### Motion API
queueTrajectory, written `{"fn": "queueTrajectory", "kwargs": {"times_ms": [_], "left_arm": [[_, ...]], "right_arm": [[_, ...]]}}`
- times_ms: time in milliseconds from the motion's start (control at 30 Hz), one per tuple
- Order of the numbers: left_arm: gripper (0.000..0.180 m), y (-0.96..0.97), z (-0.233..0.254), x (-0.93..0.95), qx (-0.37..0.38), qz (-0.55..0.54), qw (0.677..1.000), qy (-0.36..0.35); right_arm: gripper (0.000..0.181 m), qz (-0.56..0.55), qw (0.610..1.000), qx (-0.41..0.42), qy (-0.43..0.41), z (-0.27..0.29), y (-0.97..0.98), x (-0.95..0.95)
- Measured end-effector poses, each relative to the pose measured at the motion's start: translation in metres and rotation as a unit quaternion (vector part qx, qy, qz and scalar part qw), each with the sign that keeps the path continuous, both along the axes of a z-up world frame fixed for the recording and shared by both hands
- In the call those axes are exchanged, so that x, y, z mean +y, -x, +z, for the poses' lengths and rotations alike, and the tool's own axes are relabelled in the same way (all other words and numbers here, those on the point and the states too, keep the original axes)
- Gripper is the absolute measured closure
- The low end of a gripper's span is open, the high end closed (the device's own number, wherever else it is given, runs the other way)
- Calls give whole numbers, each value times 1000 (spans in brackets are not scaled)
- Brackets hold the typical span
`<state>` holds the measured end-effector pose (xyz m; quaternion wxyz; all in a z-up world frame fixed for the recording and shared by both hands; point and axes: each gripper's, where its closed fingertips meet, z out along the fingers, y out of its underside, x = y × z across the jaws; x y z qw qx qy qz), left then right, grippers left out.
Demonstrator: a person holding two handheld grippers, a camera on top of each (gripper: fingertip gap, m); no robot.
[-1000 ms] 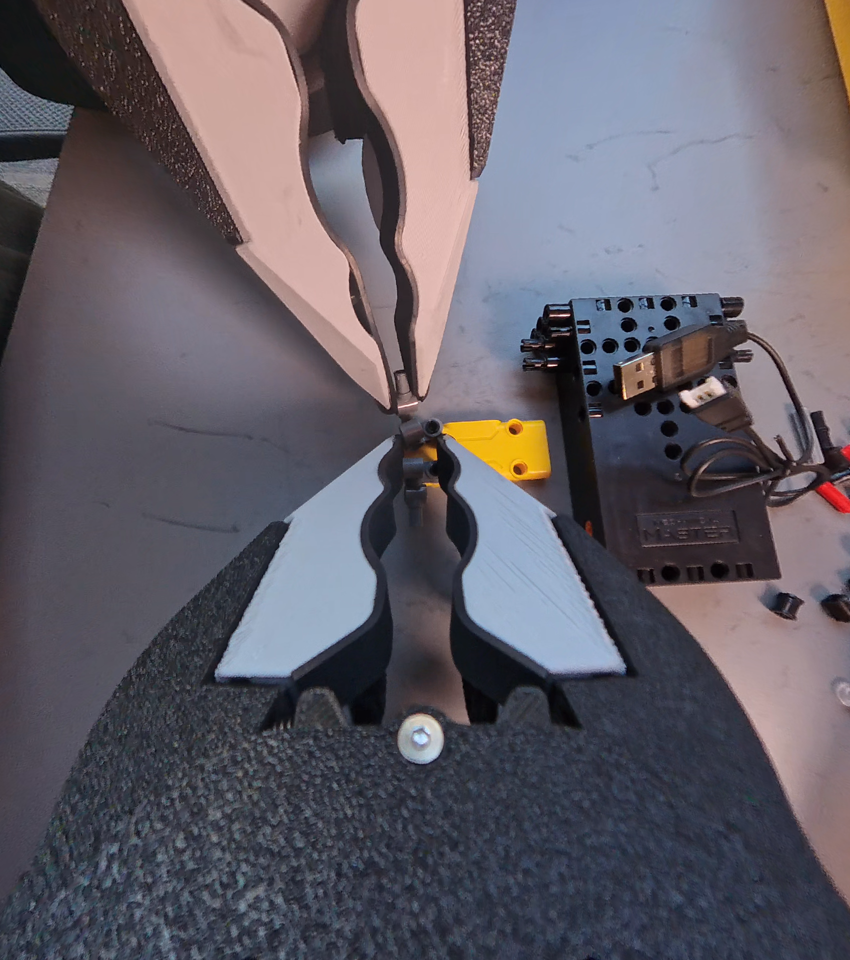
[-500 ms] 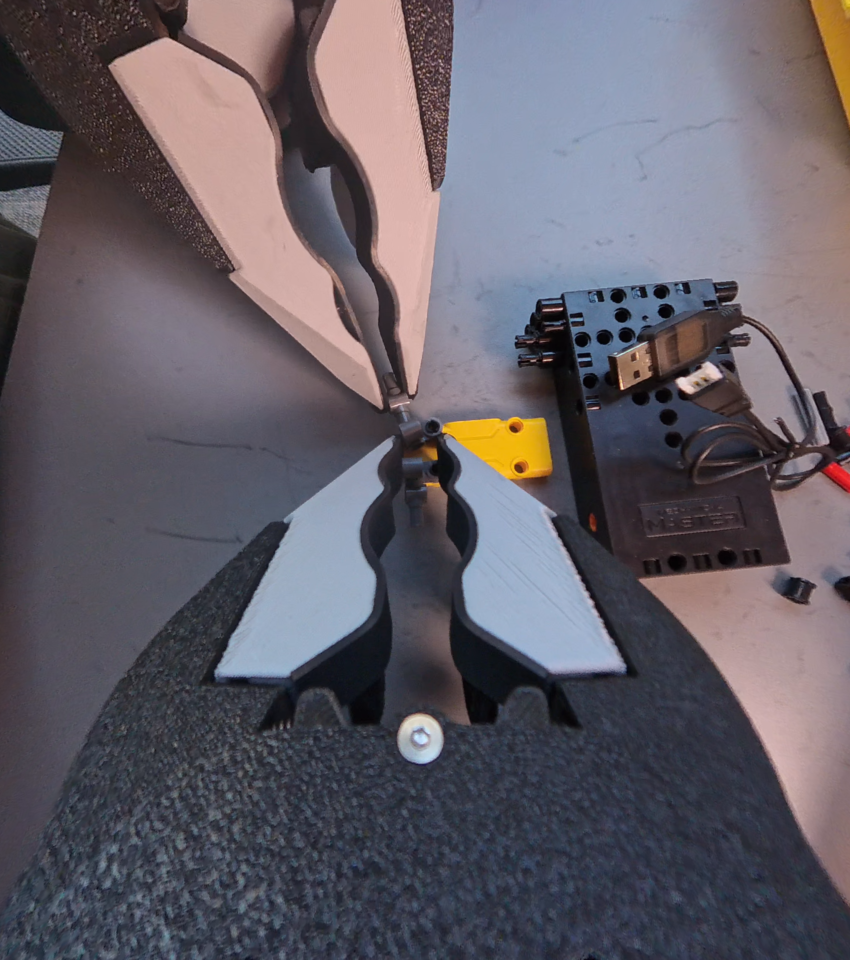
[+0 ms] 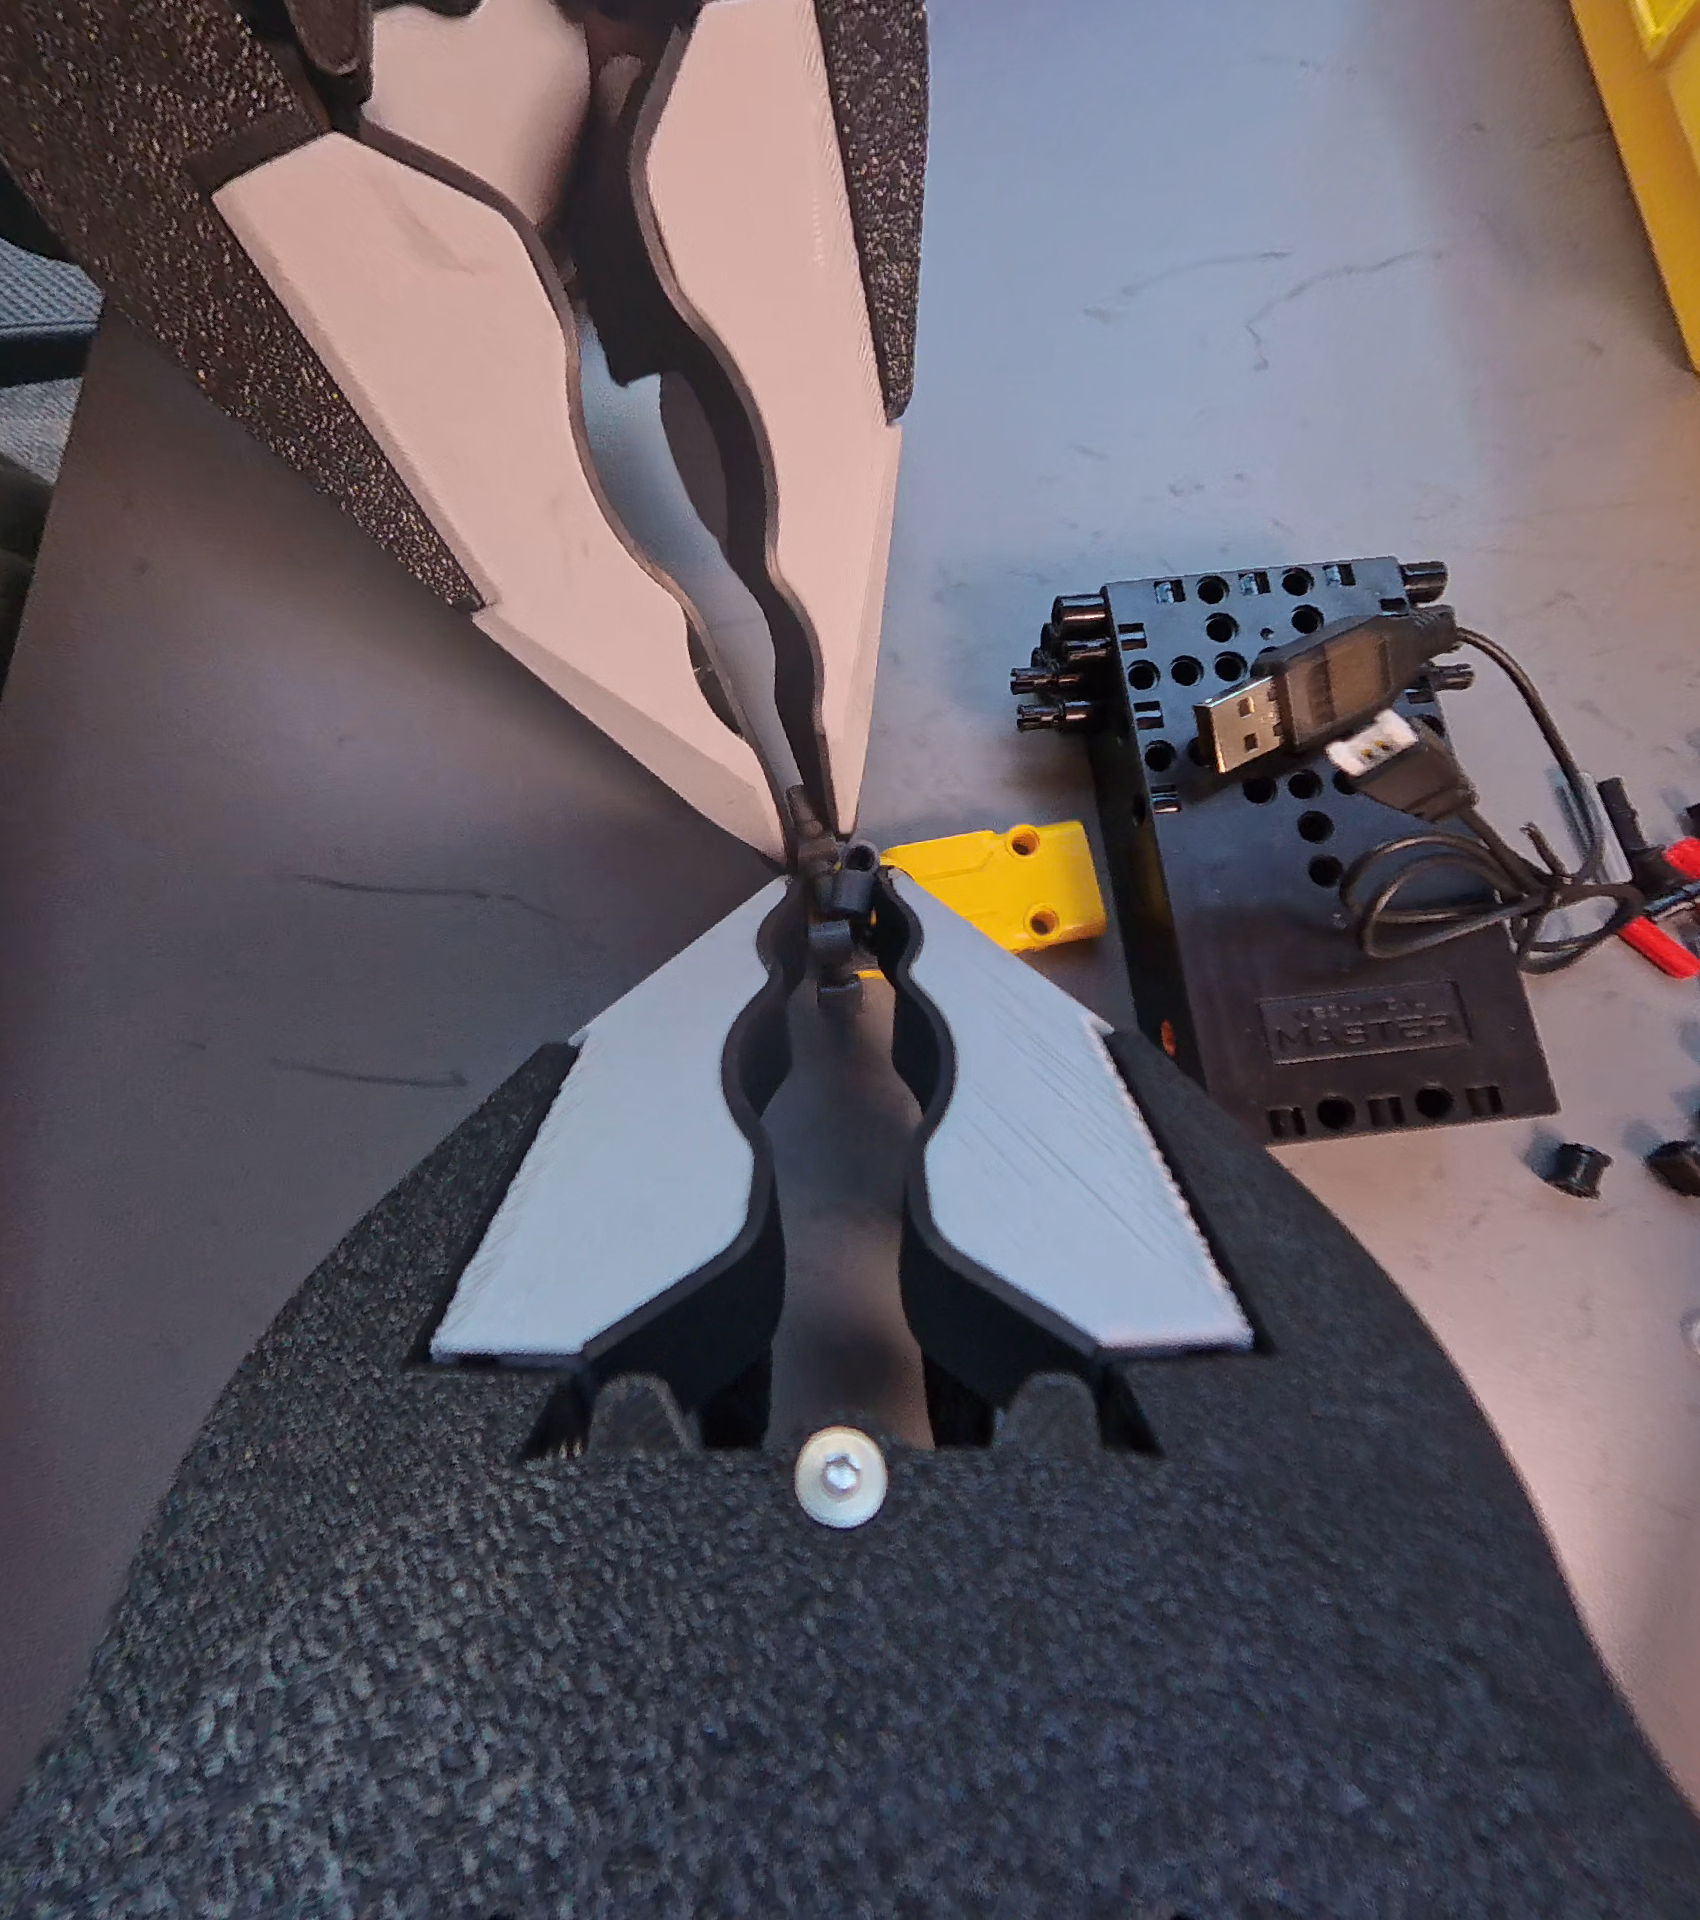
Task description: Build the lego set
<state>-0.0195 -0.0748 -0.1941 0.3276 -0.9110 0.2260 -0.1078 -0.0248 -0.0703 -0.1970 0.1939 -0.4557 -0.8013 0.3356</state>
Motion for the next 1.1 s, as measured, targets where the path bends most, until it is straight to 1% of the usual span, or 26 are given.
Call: {"fn": "queueTrajectory", "kwargs": {"times_ms": [133, 233, 267, 300, 367, 533, 667, 833, 867, 900, 967, 1000, 1100], "left_arm": [[174, 2, -2, 3, 18, 6, 1000, -3], [174, 2, -3, 4, 10, 13, 1000, -6], [173, 3, -5, 3, 10, 15, 1000, -5], [173, 3, -6, 2, 9, 18, 1000, -7], [173, 4, -6, 1, 5, 23, 1000, -10], [173, 12, -10, -3, 17, 33, 999, -9], [173, 6, -9, -7, 9, 2, 1000, -9], [172, 0, -11, -7, 12, -14, 1000, -3], [171, -1, -11, -7, 10, -15, 1000, -3], [166, -2, -11, -8, 7, -20, 1000, -1], [146, 0, -11, -11, 16, -30, 999, 5], [140, 4, -10, -12, 34, -38, 999, 1], [141, 5, 1, -14, 69, -111, 991, -32]], "right_arm": [[170, -1, 1000, 4, -26, 0, 2, 5], [169, -1, 1000, 3, -16, 0, 0, 8], [164, 3, 1000, 1, -16, 1, -1, 8], [163, 8, 1000, -2, -18, 2, -3, 8], [168, 17, 1000, -7, -24, 3, -5, 9], [169, 14, 999, -11, -32, 3, -6, 9], [169, 57, 998, -3, -33, 3, -11, 3], [169, 119, 988, 36, -93, 2, -16, 1], [169, 126, 987, 35, -95, 2, -17, -1], [170, 138, 986, 33, -89, 2, -20, -5], [170, 148, 985, 36, -85, 2, -22, -8], [170, 155, 984, 37, -83, 2, -23, -8], [170, 208, 975, 42, -72, 2, -34, -14]]}}
